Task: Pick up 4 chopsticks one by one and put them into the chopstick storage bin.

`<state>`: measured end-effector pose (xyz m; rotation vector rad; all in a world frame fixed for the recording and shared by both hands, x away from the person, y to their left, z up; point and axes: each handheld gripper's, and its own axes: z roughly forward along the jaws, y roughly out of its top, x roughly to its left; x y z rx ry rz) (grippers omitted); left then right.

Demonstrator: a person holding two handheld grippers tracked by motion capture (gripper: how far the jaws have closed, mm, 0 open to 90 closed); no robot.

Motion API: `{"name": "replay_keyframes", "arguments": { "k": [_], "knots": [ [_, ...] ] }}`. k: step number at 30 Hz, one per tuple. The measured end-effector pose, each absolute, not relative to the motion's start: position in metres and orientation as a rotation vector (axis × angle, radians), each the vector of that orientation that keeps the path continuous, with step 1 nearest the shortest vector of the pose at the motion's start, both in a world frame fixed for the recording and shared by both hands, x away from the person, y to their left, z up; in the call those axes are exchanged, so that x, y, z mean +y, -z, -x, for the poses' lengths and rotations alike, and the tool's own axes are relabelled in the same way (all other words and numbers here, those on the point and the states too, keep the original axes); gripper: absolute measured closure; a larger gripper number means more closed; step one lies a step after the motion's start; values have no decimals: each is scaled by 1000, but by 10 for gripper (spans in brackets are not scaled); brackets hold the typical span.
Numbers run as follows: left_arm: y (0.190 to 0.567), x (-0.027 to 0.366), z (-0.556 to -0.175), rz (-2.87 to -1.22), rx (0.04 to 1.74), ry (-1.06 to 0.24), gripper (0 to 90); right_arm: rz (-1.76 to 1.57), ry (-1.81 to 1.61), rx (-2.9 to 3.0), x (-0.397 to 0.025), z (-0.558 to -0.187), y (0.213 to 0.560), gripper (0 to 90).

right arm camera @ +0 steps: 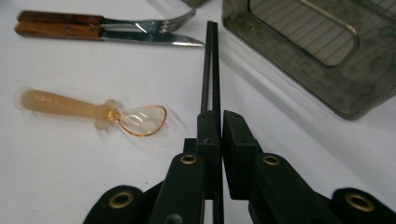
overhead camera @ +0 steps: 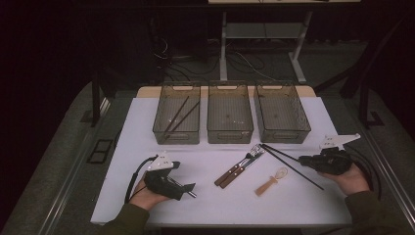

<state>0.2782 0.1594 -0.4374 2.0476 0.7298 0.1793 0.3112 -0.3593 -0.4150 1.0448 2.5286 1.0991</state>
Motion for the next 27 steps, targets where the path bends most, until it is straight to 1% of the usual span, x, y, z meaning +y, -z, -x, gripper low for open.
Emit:
{"name": "replay_keyframes", "arguments": {
  "k": [11, 27],
  "knots": [
    [437, 159, -278, -2047, 729, -177, 26, -991, -1176, 2523, -357, -305, 402, 856],
    [437, 159, -278, -2048, 728, -174, 26, -925, -1238, 2549, -338, -300, 386, 856]
  ]
}}
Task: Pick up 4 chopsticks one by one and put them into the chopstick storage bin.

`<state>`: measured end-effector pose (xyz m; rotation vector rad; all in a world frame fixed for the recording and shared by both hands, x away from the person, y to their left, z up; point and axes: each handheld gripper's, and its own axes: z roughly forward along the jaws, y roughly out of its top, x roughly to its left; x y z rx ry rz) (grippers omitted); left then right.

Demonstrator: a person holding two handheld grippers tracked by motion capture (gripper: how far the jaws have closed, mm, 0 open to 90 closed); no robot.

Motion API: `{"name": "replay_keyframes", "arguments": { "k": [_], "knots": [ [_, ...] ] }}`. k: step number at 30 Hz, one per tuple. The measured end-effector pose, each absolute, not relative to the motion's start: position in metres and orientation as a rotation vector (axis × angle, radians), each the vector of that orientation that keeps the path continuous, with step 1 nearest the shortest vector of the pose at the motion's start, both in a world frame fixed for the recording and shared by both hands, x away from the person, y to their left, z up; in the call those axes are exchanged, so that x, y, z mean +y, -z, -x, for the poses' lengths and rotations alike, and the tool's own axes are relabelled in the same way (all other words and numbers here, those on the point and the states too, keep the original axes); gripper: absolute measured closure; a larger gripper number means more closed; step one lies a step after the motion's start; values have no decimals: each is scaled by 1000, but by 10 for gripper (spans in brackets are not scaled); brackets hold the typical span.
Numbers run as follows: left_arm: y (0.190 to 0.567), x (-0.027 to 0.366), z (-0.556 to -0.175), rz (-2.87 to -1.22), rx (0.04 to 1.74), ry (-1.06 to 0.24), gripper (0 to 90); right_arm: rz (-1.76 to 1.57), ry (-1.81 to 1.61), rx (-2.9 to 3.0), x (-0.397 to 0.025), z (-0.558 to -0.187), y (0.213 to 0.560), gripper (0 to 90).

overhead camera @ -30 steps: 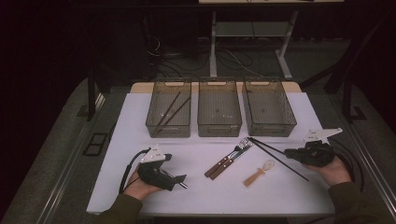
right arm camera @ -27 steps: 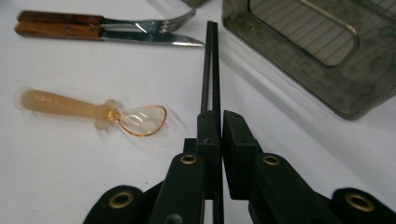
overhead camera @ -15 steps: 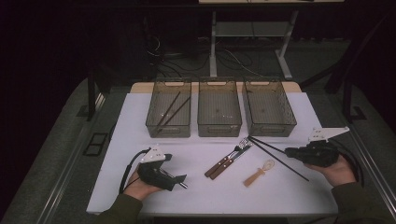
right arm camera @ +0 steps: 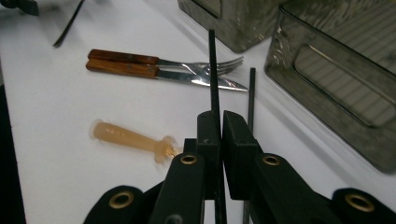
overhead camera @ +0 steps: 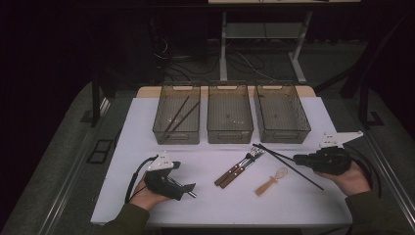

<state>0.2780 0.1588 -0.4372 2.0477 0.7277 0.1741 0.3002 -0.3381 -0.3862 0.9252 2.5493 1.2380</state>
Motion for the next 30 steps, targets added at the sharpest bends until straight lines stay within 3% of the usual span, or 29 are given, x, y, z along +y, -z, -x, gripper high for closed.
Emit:
{"name": "replay_keyframes", "arguments": {
  "k": [30],
  "knots": [
    [438, 160, -278, -2041, 726, -193, 26, -807, -1466, 2501, -255, -331, 349, 856]
  ]
}}
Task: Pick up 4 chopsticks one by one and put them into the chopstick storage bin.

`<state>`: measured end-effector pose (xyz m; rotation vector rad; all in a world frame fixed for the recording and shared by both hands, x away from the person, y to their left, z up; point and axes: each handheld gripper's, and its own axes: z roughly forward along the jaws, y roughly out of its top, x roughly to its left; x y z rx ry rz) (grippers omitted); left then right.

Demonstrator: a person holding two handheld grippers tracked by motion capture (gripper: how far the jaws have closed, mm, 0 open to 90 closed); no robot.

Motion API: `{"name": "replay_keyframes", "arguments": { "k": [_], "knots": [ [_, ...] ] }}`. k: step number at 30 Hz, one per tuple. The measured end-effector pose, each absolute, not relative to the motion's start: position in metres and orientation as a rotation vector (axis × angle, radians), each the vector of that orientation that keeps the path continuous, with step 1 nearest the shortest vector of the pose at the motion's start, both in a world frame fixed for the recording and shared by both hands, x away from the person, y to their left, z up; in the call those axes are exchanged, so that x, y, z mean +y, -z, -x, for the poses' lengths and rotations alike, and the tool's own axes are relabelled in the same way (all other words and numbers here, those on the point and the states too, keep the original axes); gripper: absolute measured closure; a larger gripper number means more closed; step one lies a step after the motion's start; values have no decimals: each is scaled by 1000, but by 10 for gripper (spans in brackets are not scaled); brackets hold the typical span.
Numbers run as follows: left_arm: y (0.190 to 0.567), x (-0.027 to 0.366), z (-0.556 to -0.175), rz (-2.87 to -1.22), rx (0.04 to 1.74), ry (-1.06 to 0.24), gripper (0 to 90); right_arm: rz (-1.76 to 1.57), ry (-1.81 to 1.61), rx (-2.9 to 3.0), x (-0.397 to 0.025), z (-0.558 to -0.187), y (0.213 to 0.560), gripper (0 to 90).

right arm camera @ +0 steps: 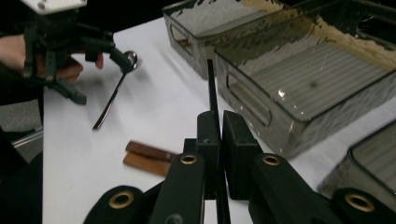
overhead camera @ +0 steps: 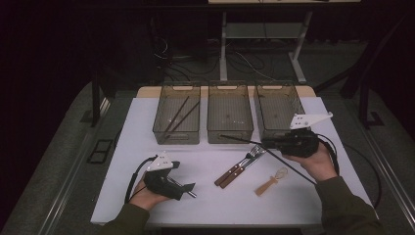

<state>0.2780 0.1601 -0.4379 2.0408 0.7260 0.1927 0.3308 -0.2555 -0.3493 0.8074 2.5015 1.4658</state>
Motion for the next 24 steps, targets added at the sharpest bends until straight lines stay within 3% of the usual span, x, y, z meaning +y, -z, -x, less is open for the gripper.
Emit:
{"name": "replay_keyframes", "arguments": {
  "k": [24],
  "knots": [
    [440, 161, -278, -2040, 724, -214, 0, -910, -1449, 2435, -194, -386, 332, 856]
  ]
}}
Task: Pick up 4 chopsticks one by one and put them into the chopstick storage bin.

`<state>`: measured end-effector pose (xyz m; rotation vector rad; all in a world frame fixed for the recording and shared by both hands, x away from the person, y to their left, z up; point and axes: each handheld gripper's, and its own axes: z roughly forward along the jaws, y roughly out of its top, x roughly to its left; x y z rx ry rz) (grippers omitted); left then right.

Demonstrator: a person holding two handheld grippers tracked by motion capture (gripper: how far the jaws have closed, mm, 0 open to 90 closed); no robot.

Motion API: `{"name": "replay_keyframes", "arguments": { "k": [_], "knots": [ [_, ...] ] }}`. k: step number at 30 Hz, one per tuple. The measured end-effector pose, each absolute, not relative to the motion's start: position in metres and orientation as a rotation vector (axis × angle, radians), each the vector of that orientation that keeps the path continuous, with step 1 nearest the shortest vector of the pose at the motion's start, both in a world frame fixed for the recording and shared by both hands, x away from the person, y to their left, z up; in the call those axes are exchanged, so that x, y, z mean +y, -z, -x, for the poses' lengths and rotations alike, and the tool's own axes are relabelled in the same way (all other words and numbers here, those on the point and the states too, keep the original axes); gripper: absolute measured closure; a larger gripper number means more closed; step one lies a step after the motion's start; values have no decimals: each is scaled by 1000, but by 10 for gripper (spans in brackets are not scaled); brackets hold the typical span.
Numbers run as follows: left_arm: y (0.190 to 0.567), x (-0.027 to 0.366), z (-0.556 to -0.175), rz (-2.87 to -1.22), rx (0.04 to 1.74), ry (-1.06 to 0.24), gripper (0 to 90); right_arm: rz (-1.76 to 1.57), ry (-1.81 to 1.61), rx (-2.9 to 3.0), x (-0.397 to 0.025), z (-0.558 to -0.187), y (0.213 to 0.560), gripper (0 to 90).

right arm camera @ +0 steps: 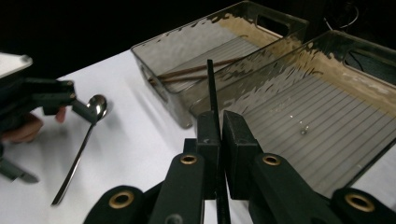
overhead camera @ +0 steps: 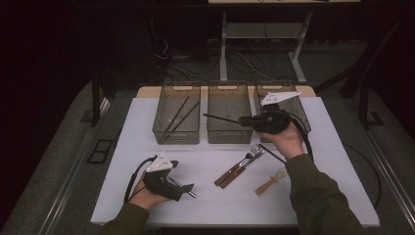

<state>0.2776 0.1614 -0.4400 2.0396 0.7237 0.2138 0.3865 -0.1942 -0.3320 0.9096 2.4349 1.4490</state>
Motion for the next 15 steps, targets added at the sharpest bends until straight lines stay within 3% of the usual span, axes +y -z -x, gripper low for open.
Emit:
{"name": "replay_keyframes", "arguments": {
  "k": [15],
  "knots": [
    [440, 161, -277, -2035, 726, -209, 0, -968, -1405, 2404, -151, -424, 325, 856]
  ]
}}
